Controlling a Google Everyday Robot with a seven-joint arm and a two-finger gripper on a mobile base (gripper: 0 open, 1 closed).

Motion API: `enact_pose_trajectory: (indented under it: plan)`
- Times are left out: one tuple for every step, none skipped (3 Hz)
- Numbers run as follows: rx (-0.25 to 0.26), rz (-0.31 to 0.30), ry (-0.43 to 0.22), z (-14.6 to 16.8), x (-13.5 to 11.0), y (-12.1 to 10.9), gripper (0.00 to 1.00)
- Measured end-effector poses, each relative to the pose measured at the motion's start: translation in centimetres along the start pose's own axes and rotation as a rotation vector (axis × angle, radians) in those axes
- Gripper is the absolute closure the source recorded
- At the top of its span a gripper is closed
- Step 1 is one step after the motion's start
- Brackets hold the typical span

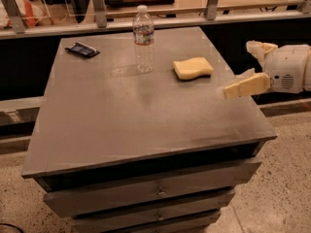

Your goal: Knock water bottle over

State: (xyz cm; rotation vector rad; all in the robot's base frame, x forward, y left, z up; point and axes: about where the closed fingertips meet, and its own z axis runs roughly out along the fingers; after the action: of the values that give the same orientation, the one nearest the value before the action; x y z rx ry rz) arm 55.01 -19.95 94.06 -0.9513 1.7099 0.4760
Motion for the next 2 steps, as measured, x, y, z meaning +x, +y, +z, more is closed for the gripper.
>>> enact_pose_trajectory:
  plan:
    - [0.023,-0.005,0.005,0.4,-0.2,-0.1,0.0]
    - [0.025,-0.015,-0.051,3.9,-1.0,-1.3,0.0]
